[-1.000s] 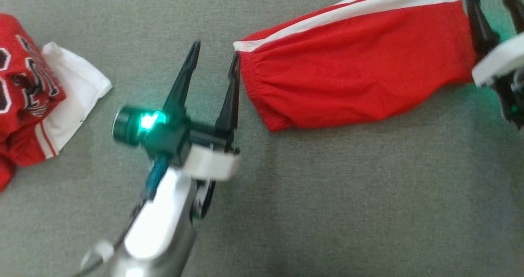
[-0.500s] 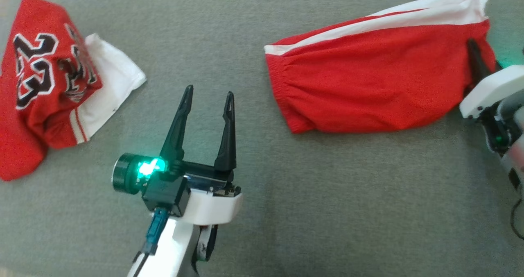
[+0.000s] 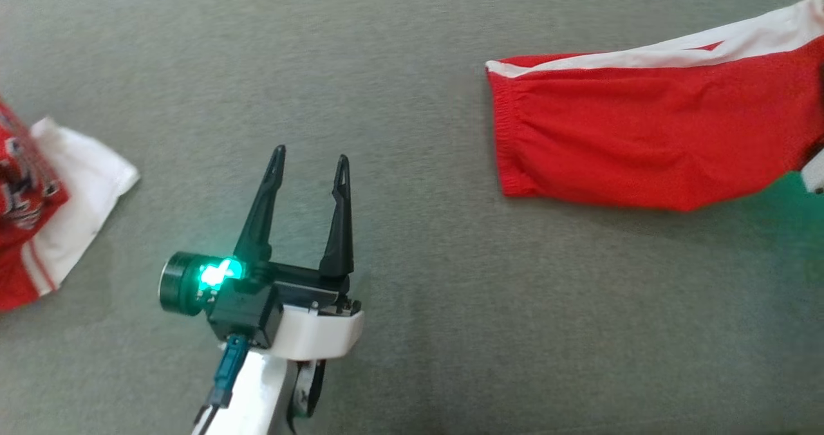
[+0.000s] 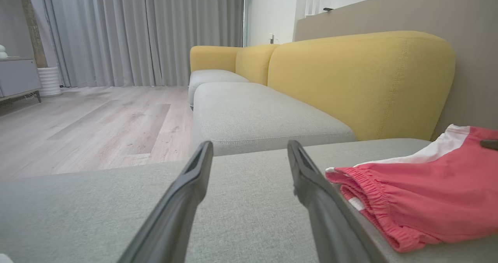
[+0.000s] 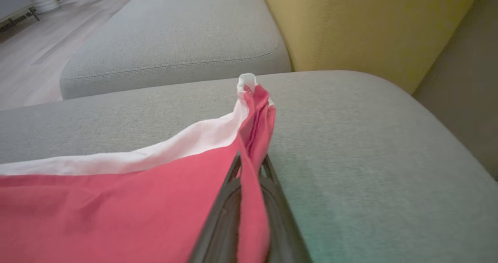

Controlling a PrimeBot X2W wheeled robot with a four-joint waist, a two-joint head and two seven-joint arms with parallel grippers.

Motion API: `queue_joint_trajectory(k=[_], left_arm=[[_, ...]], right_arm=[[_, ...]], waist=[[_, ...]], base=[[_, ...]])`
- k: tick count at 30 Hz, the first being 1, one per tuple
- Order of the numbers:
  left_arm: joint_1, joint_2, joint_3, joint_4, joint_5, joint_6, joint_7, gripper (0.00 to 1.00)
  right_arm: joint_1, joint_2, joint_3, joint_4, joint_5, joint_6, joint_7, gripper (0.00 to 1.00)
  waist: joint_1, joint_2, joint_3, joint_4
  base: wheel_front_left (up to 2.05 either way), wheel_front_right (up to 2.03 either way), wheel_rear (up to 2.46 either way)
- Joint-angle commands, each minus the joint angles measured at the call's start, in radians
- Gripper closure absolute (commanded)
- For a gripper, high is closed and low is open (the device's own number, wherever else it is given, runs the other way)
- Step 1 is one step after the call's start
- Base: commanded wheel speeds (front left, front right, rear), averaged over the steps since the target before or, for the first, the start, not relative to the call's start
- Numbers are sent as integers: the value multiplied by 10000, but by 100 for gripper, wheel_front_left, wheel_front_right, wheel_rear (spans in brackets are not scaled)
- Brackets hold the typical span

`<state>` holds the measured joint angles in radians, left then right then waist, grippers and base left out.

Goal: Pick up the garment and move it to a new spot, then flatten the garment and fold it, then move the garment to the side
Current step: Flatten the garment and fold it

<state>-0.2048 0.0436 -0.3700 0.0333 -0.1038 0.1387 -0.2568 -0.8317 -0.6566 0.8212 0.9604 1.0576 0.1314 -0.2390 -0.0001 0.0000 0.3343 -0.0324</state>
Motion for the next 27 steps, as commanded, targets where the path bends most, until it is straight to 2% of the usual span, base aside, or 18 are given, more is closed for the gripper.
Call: queue_joint_trajectory(k=[1,7,13,17,24,25,27], left_arm=[[-64,74,378,-291,131,-74,-49,0],[-113,72,459,-145,180,-202,-49,0],[-59,70,481,-57,140,-246,-49,0],[31,68,429,-62,9,-190,-49,0],[202,67,275,-23,-220,-44,-49,0],[227,67,269,-21,-243,-32,-49,0],[275,67,242,-13,-278,-22,-49,0]], right_arm=[[58,-321,-21,-239,69,-7,-159,100],[-177,-223,-195,-812,-66,-7,-213,100],[-314,83,-438,-1770,-484,-7,-223,100],[-221,491,-409,-2682,-788,-7,-225,100],[409,1541,393,-3852,-975,-7,-40,100],[534,1731,505,-3914,-984,-7,15,95],[822,2104,746,-4032,-973,-7,111,40]], waist=[[1,0,-14,-228],[1,0,-145,-399],[1,0,-376,-291],[1,0,-524,-48],[1,0,-719,521],[1,0,-750,587],[1,0,-816,704]], base=[[0,0,0],[0,0,0],[0,0,0],[0,0,0],[0,0,0],[0,0,0],[0,0,0]])
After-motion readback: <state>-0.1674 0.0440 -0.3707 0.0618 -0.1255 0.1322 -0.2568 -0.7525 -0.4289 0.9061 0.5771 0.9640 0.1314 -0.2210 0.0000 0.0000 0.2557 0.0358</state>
